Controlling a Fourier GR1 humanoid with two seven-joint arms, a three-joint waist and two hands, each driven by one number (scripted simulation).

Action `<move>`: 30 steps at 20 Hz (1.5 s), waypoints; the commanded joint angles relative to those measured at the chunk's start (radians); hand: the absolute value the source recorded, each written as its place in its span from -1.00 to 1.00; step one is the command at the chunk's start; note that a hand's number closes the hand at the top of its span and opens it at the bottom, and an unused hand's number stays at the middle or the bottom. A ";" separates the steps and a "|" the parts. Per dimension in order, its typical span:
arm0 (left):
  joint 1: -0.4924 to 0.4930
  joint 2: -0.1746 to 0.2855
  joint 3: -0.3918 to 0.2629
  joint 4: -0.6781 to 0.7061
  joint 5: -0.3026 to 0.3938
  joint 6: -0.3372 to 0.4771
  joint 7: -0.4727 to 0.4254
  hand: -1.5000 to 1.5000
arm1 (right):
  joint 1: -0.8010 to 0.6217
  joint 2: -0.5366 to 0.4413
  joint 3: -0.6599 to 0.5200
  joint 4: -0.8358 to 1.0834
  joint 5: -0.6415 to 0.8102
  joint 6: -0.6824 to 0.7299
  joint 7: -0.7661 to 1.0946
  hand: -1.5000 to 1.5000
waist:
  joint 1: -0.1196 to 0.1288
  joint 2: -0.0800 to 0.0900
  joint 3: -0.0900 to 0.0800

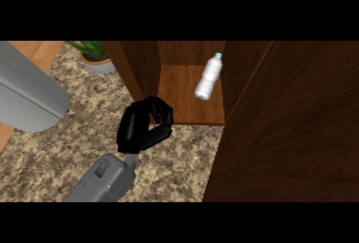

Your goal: Pick up the bottled water, place it into the cabinet and close the cabinet

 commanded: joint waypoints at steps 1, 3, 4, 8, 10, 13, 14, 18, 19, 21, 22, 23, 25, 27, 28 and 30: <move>0.139 0.085 -0.011 -0.229 -0.007 0.030 0.064 1.00 | -0.015 0.001 0.098 -0.117 0.019 0.001 0.162 1.00 | -0.005 0.004 -0.001; 0.235 0.103 -0.051 -0.329 -0.039 0.061 0.042 1.00 | -0.002 0.040 0.190 -0.128 0.043 -0.031 0.181 1.00 | -0.001 -0.001 -0.001; 0.296 0.124 -0.022 -0.282 -0.015 -0.027 -0.033 1.00 | -0.049 0.070 0.203 -0.115 0.031 -0.039 0.199 1.00 | -0.008 0.006 -0.001; 0.349 0.204 0.034 -0.410 -0.005 -0.024 0.031 1.00 | -0.130 0.129 0.304 -0.064 0.091 -0.052 0.244 1.00 | -0.015 0.008 -0.001; 0.446 0.199 -0.011 -0.458 -0.038 -0.009 -0.016 1.00 | -0.212 0.183 0.339 0.001 0.117 -0.072 0.291 1.00 | -0.005 0.007 -0.002; 0.505 0.272 0.071 -0.500 0.020 -0.081 -0.021 1.00 | -0.257 0.245 0.398 0.026 0.124 -0.090 0.347 1.00 | -0.006 0.007 -0.002; 0.500 0.275 0.075 -0.551 0.019 -0.062 0.016 1.00 | -0.288 0.254 0.378 -0.001 0.104 -0.083 0.405 1.00 | -0.010 0.008 -0.001; 0.577 0.269 0.091 -0.523 0.017 -0.108 -0.061 1.00 | -0.432 0.353 0.491 0.151 0.178 -0.163 0.419 1.00 | -0.010 0.008 -0.002; 0.578 0.294 0.114 -0.566 0.020 -0.095 -0.038 1.00 | -0.489 0.354 0.462 0.200 0.172 -0.151 0.384 1.00 | -0.004 0.009 -0.002; 0.604 0.303 0.134 -0.548 0.050 -0.139 -0.050 1.00 | -0.573 0.354 0.491 0.195 0.239 -0.194 0.412 1.00 | -0.005 0.007 -0.003; 0.657 0.345 0.159 -0.609 0.077 -0.160 -0.041 1.00 | -0.589 0.353 0.454 0.266 0.224 -0.205 0.343 1.00 | 0.009 0.008 -0.002; 0.644 0.339 0.153 -0.606 0.072 -0.145 -0.018 1.00 | -0.640 0.353 0.474 0.267 0.241 -0.269 0.380 1.00 | 0.006 0.007 -0.003; 0.649 0.346 0.196 -0.570 0.095 -0.201 -0.065 1.00 | -0.684 0.351 0.468 0.313 0.254 -0.307 0.358 1.00 | 0.005 0.009 -0.003; 0.690 0.334 0.171 -0.582 0.066 -0.194 -0.081 1.00 | -0.731 0.350 0.442 0.325 0.234 -0.370 0.412 1.00 | 0.006 0.009 -0.003; 0.716 0.353 0.176 -0.612 0.075 -0.204 -0.078 1.00 | -0.752 0.350 0.437 0.347 0.256 -0.386 0.422 1.00 | 0.017 0.008 -0.004; 0.707 0.373 0.216 -0.606 0.102 -0.226 -0.070 1.00 | -0.786 0.349 0.351 0.370 0.219 -0.410 0.417 1.00 | 0.022 0.014 -0.004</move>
